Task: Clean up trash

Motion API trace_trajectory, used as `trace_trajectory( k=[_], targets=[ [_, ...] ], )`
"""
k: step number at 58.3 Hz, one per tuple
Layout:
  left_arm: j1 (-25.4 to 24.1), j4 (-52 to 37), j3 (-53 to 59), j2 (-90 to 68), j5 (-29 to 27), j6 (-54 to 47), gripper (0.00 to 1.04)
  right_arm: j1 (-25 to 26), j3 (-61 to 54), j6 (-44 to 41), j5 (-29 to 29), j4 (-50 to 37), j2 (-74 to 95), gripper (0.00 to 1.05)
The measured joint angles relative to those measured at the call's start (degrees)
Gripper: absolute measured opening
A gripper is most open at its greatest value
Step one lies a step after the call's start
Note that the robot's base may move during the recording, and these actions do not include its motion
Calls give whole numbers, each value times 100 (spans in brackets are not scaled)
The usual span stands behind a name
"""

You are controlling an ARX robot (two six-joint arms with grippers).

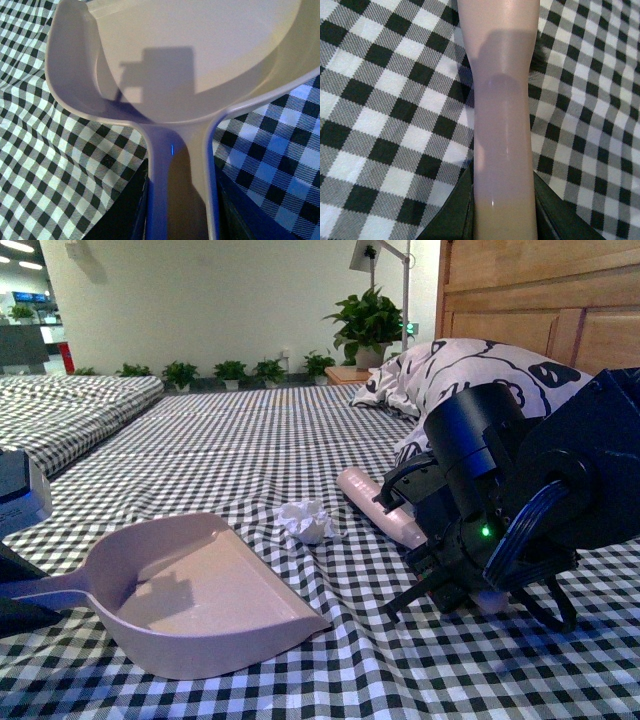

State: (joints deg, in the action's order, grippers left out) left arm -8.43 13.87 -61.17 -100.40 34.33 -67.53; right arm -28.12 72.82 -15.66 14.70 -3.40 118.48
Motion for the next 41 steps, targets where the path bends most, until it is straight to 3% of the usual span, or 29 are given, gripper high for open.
trace_trajectory(
  k=[9, 20, 23, 28, 41],
  targets=[
    [0, 0, 0, 0, -2, 0, 28, -101, -35, 470, -929, 682, -258, 20],
    [0, -2, 0, 0, -2, -2, 28, -284, -509, 459, -4164, 1655, -1016, 20],
    [0, -2, 0, 0, -2, -2, 28, -289, -520, 391, -4697, 1801, -1141, 20],
    [0, 0, 0, 0, 0, -7, 28, -238, -487, 306, -4588, 1735, -1263, 20],
    [0, -2, 0, 0, -2, -13, 28, 361, -398, 286, -3547, 1283, -1213, 20]
  ],
)
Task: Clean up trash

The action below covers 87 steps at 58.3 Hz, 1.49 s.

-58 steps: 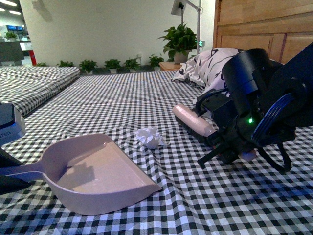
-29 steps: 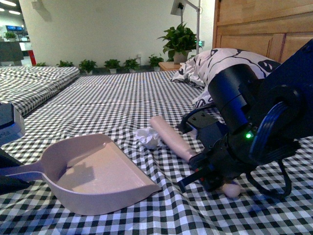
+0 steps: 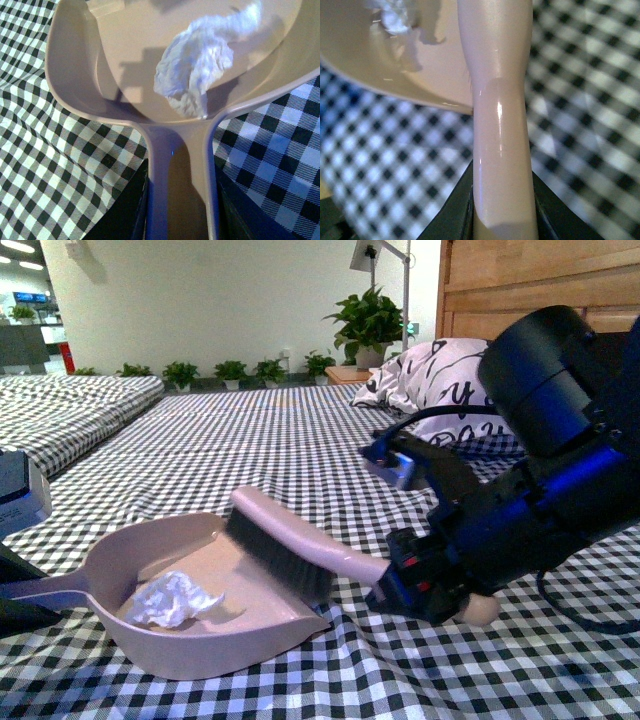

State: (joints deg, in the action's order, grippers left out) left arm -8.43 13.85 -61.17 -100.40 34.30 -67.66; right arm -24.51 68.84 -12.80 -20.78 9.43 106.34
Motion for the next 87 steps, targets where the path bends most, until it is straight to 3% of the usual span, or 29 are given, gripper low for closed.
trace_trajectory(
  k=[11, 20, 27, 33, 51, 60, 68, 75, 87],
  targets=[
    [0, 2, 0, 0, 0, -2, 28, 442, 129, 396, 1281, -595, 282, 20],
    [0, 2, 0, 0, 0, -2, 28, 876, 299, 857, 1296, -680, 267, 20],
    [24, -872, 238, 35, -459, 415, 28, 1274, 354, 1222, 885, -634, 37, 20],
    [15, -1851, 275, 46, -1051, 1499, 28, 1580, 354, 1440, 439, -546, -358, 20],
    [-188, -2271, -11, 326, -1620, 3781, 28, 2546, 310, 1589, -667, -184, -1611, 20],
    [-118, -2490, -20, 1034, -2046, 4404, 28, 3257, 219, 1790, -1718, 164, -2535, 20],
    [131, -2507, 203, 2085, -2087, 4844, 28, 3687, 219, 2114, -2500, 295, -3357, 20],
    [343, -2439, 533, 3027, -2203, 5012, 28, 3803, 219, 2559, -2898, 310, -3995, 20],
    [356, -2295, 780, 3807, -2194, 5132, 28, 3545, 216, 3250, -2728, 278, -4688, 20]
  ],
)
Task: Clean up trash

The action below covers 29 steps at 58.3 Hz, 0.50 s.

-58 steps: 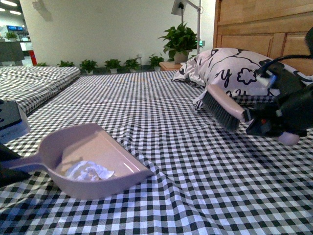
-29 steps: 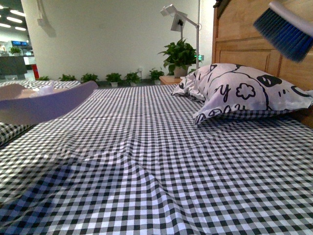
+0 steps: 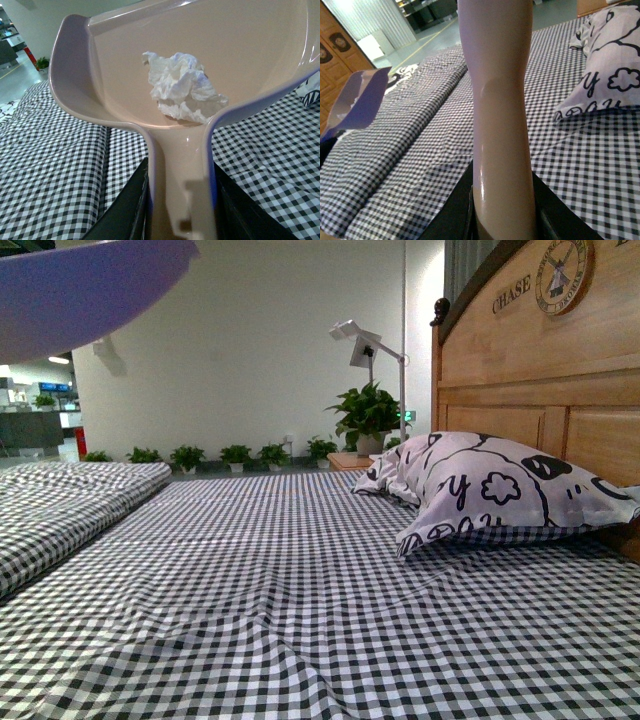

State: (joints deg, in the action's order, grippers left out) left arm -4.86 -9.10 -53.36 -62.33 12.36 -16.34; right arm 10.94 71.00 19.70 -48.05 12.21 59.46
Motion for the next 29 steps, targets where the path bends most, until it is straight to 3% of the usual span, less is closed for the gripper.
trace_trajectory(
  k=[19, 29],
  targets=[
    [393, 138, 564, 1088, -304, 188, 28, -780, -273, 365, 1403, 166, -988, 20],
    [785, 131, 922, 1910, -966, 538, 28, -1126, -531, 332, 2210, 306, -1620, 20]
  ],
)
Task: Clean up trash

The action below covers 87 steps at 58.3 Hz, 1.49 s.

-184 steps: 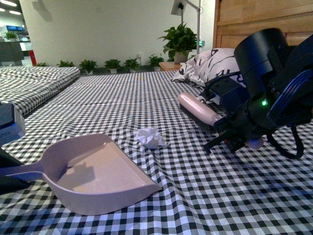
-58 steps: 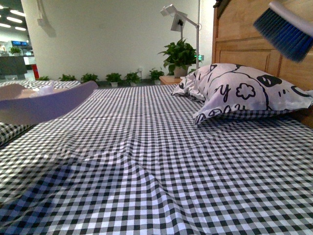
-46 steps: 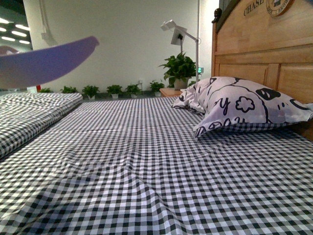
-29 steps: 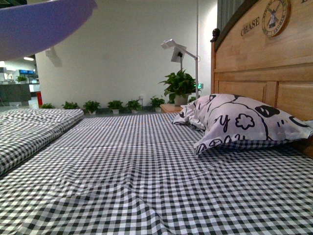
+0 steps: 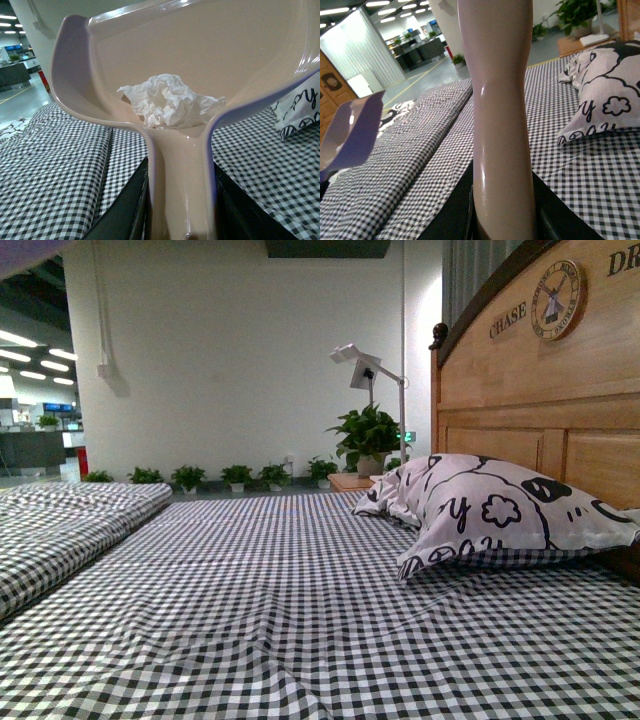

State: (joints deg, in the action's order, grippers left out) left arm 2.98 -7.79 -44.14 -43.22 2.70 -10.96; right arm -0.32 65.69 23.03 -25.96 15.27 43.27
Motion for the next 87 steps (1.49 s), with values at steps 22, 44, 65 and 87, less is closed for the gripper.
trace_trajectory(
  k=[22, 44, 65, 87],
  targets=[
    [713, -107, 649, 826, -968, 997, 28, -400, -293, -463, 935, 297, -588, 20],
    [782, -157, 743, 907, -1025, 1303, 28, -413, -332, -507, 988, 313, -588, 20],
    [785, -157, 743, 909, -1025, 1322, 28, -413, -332, -507, 986, 313, -588, 20],
    [785, -157, 743, 909, -1025, 1322, 28, -413, -332, -507, 988, 313, -588, 20]
  ],
)
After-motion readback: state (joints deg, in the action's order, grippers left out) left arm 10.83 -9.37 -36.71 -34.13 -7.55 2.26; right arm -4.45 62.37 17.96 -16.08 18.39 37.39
